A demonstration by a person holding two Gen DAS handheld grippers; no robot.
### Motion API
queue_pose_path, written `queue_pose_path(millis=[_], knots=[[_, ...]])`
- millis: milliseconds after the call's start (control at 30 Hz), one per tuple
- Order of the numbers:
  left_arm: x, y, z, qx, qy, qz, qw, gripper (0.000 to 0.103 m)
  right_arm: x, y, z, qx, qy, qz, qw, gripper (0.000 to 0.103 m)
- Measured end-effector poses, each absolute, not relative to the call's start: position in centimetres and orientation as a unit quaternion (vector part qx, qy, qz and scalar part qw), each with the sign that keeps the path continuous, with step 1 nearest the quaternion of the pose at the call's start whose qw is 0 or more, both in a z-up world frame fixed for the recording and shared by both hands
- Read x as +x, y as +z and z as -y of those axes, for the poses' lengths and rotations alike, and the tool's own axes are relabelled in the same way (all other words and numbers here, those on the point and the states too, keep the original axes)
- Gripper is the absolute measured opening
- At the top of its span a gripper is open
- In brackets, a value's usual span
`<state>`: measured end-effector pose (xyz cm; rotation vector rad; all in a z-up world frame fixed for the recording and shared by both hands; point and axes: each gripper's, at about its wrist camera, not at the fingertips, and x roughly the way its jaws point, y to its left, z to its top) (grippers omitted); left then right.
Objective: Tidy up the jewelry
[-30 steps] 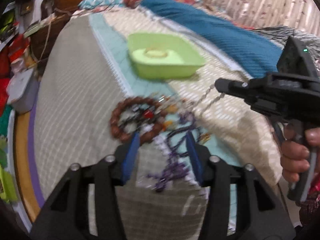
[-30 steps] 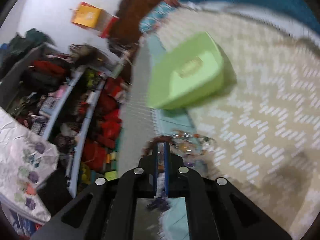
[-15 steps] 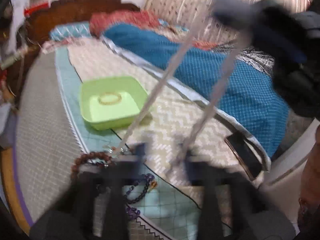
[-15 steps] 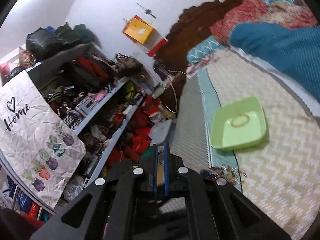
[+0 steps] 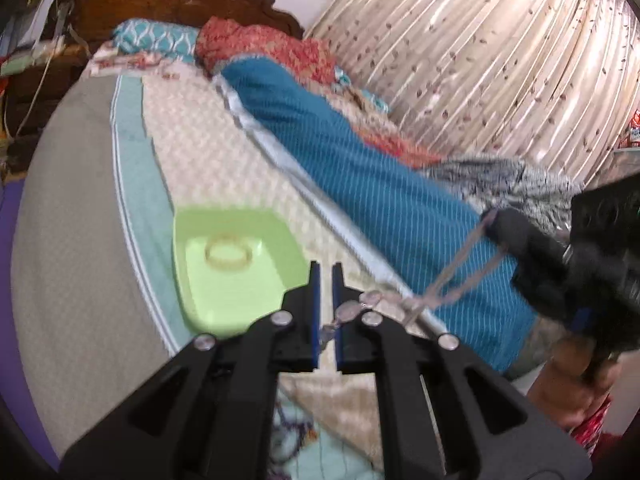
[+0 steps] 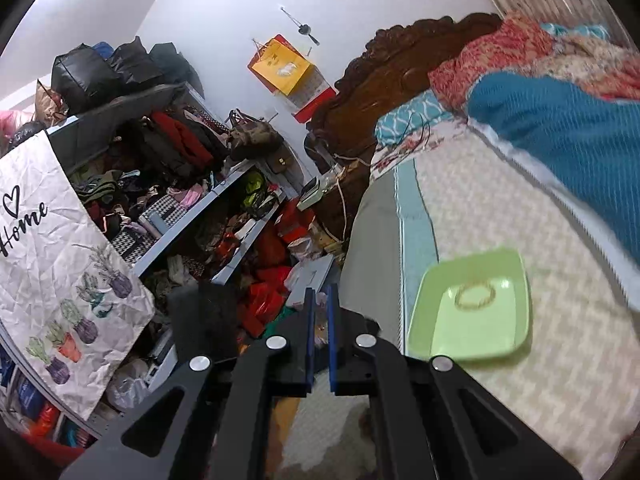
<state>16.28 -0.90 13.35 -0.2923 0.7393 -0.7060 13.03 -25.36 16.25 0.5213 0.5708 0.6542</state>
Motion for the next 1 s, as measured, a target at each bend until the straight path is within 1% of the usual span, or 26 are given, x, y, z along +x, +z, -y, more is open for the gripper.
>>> queue_pose_path(millis=[100,233,300,400,467,533,567,600,633,667,700,733,767,800,833,867,1000], knots=[[18.8,15.7,1.9,-0.124,-0.330,-0.335,0.874,0.005,15.7,17.2,25.7,0.248,0.307,-0.272,0.878,0.000],[20.3,17.4,2.6,-0.122,-0.331,-0.323,0.878,0.005,18.0,19.5,26.0,0.243,0.307,-0.255,0.884,0.000],[20.8,17.7,3.2,-0.107,-0.324,-0.319,0.884,0.005,19.1,20.7,26.1,0.235,0.306,-0.247,0.889,0.000],[22.0,17.3,3.6,-0.112,-0.318,-0.328,0.883,0.005,20.3,21.4,26.1,0.224,0.303,-0.245,0.893,0.000],[22.5,16.6,3.8,-0.114,-0.312,-0.333,0.882,0.005,20.8,20.8,25.8,0.217,0.299,-0.250,0.895,0.000],[23.0,15.2,3.9,-0.116,-0.305,-0.347,0.879,0.005,21.2,19.3,25.7,0.219,0.292,-0.264,0.893,0.000],[23.2,14.3,3.9,-0.116,-0.299,-0.356,0.878,0.005,21.5,17.7,25.7,0.222,0.280,-0.275,0.893,0.000],[23.6,12.7,4.1,-0.113,-0.290,-0.371,0.875,0.009,21.5,16.2,25.7,0.222,0.266,-0.279,0.896,0.000],[23.9,10.9,4.4,-0.103,-0.282,-0.382,0.874,0.018,21.6,14.4,25.7,0.217,0.244,-0.277,0.904,0.000],[24.8,8.4,5.0,-0.074,-0.261,-0.408,0.872,0.045,22.1,11.3,25.5,0.204,0.207,-0.274,0.917,0.000],[25.6,5.6,5.7,-0.031,-0.217,-0.449,0.866,0.047,23.3,8.0,25.3,0.194,0.170,-0.298,0.919,0.000],[26.1,3.6,5.8,-0.005,-0.183,-0.483,0.856,0.043,24.6,4.7,25.1,0.183,0.133,-0.349,0.909,0.000],[26.3,1.6,5.3,0.000,-0.162,-0.515,0.841,0.028,25.7,0.9,25.6,0.191,0.103,-0.416,0.883,0.000],[25.9,1.2,4.4,-0.018,-0.163,-0.519,0.839,0.027,25.6,-0.9,26.4,0.222,0.098,-0.434,0.868,0.000],[24.8,2.1,3.0,-0.047,-0.178,-0.498,0.847,0.027,24.5,-2.0,27.5,0.272,0.102,-0.422,0.859,0.000],[24.0,3.0,2.0,-0.056,-0.184,-0.484,0.854,0.027,23.6,-1.9,27.9,0.282,0.109,-0.410,0.861,0.000],[20.1,5.8,-1.7,-0.065,-0.186,-0.431,0.881,0.027,19.2,-0.6,28.2,0.258,0.135,-0.373,0.881,0.000]])
